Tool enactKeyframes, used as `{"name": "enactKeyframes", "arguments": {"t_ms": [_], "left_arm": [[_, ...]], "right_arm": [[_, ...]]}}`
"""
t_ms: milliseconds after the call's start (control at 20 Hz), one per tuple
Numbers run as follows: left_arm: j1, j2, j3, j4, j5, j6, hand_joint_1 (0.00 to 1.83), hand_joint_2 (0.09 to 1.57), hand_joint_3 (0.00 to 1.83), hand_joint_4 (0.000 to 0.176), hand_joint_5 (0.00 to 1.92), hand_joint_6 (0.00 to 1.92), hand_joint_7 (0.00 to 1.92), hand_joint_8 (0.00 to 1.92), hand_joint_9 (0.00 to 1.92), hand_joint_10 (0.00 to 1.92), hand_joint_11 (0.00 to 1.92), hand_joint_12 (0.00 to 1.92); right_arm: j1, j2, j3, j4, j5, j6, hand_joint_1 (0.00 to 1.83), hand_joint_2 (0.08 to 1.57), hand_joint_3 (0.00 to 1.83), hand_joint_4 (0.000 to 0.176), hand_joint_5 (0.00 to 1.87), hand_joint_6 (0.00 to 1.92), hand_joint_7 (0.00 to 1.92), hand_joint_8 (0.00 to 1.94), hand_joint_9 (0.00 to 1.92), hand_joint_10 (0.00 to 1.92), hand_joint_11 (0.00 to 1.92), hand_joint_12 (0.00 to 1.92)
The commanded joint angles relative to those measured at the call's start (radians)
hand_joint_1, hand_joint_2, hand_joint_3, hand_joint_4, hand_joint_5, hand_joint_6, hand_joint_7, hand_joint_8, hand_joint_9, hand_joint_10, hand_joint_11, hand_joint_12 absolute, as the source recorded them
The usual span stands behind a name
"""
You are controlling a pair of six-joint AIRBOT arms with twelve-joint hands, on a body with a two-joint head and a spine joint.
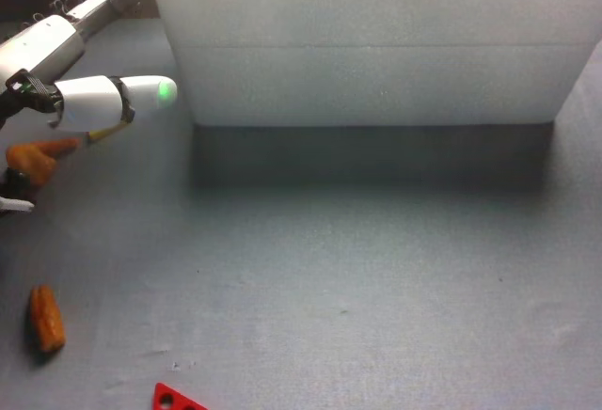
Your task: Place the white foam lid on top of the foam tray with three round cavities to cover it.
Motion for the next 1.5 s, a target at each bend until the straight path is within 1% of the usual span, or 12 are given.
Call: {"name": "enactKeyframes", "arguments": {"t_ms": [0, 50, 350, 500, 700, 800, 1050, 1100, 1150, 1300, 1400, 1450], "left_arm": [[0.011, 0.034, -0.019, 0.005, -0.163, 0.000, 0.54, 1.12, 0.01, 0.000, 0.03, 0.01, 0.00, 0.00, 0.00, 0.00, 0.00, 0.00], [0.025, 0.051, -0.039, 0.012, -0.183, 0.000, 0.53, 1.13, 0.01, 0.000, 0.03, 0.00, 0.00, 0.00, 0.00, 0.00, 0.00, 0.00], [0.144, 0.149, -0.193, 0.077, -0.331, -0.004, 0.45, 1.16, 0.01, 0.000, 0.05, 0.00, 0.00, 0.00, 0.00, 0.00, 0.00, 0.00], [0.187, 0.170, -0.251, 0.114, -0.379, -0.016, 0.41, 1.16, 0.01, 0.000, 0.05, 0.00, 0.00, 0.00, 0.00, 0.00, 0.00, 0.00], [0.229, 0.171, -0.293, 0.140, -0.439, -0.036, 0.41, 1.17, 0.01, 0.010, 0.03, 0.00, 0.00, 0.00, 0.00, 0.00, 0.00, 0.00], [0.238, 0.168, -0.302, 0.147, -0.464, -0.045, 0.37, 1.18, 0.01, 0.037, 0.00, 0.00, 0.00, 0.00, 0.00, 0.00, 0.00, 0.00], [0.219, 0.156, -0.314, 0.213, -0.476, -0.070, 0.31, 1.20, 0.02, 0.029, 0.00, 0.00, 0.00, 0.00, 0.00, 0.00, 0.00, 0.00], [0.210, 0.148, -0.312, 0.229, -0.471, -0.078, 0.32, 1.20, 0.01, 0.030, 0.00, 0.00, 0.00, 0.00, 0.00, 0.00, 0.00, 0.00], [0.201, 0.139, -0.309, 0.245, -0.464, -0.087, 0.32, 1.21, 0.01, 0.027, 0.00, 0.00, 0.00, 0.00, 0.00, 0.00, 0.00, 0.00], [0.160, 0.106, -0.291, 0.301, -0.434, -0.118, 0.32, 1.21, 0.01, 0.056, 0.00, 0.00, 0.00, 0.00, 0.00, 0.00, 0.00, 0.00], [0.131, 0.081, -0.277, 0.334, -0.417, -0.135, 0.34, 1.22, 0.01, 0.053, 0.00, 0.00, 0.00, 0.00, 0.00, 0.00, 0.00, 0.00], [0.122, 0.073, -0.273, 0.344, -0.414, -0.141, 0.36, 1.22, 0.01, 0.037, 0.00, 0.00, 0.00, 0.00, 0.00, 0.00, 0.00, 0.00]], "right_arm": [[-0.010, 0.037, -0.020, -0.028, 0.139, 0.002, 0.40, 1.26, 0.00, 0.000, 0.00, 0.00, 0.00, 0.00, 0.04, 0.02, 0.00, 1.06], [-0.021, 0.052, -0.040, -0.045, 0.150, 0.002, 0.37, 1.29, 0.00, 0.000, 0.00, 0.00, 0.00, 0.00, 0.03, 0.02, 0.00, 1.21], [-0.166, 0.149, -0.195, -0.168, 0.256, 0.025, 0.29, 1.30, 0.00, 0.000, 0.00, 0.00, 0.00, 0.00, 0.00, 0.00, 0.00, 0.49], [-0.204, 0.154, -0.232, -0.240, 0.286, 0.070, 0.41, 1.37, 0.01, 0.000, 0.00, 0.00, 0.00, 0.00, 0.02, 0.01, 0.00, 0.54], [-0.210, 0.154, -0.265, -0.324, 0.294, 0.105, 0.33, 1.36, 0.00, 0.000, 0.00, 0.00, 0.00, 0.00, 0.00, 0.00, 0.00, 0.28], [-0.210, 0.153, -0.272, -0.354, 0.300, 0.122, 0.32, 1.37, 0.00, 0.000, 0.00, 0.00, 0.00, 0.00, 0.00, 0.00, 0.00, 0.37], [-0.210, 0.142, -0.267, -0.420, 0.301, 0.164, 0.25, 1.35, 0.00, 0.000, 0.00, 0.00, 0.00, 0.00, 0.03, 0.04, 0.00, 1.08], [-0.210, 0.134, -0.263, -0.430, 0.301, 0.175, 0.25, 1.34, 0.00, 0.000, 0.00, 0.00, 0.00, 0.00, 0.03, 0.04, 0.00, 1.16], [-0.210, 0.129, -0.260, -0.437, 0.300, 0.183, 0.30, 1.37, 0.01, 0.000, 0.00, 0.00, 0.00, 0.00, 0.01, 0.04, 0.00, 1.06], [-0.210, 0.108, -0.252, -0.466, 0.296, 0.205, 0.34, 1.42, 0.00, 0.000, 0.00, 0.00, 0.00, 0.00, 0.00, 0.15, 0.00, 1.38], [-0.205, 0.091, -0.246, -0.484, 0.296, 0.215, 0.34, 1.44, 0.01, 0.000, 0.00, 0.00, 0.03, 0.01, 0.00, 0.30, 0.00, 1.61], [-0.201, 0.085, -0.244, -0.493, 0.296, 0.218, 0.39, 1.44, 0.00, 0.000, 0.00, 0.00, 0.01, 0.00, 0.00, 0.21, 0.00, 1.54]]}}
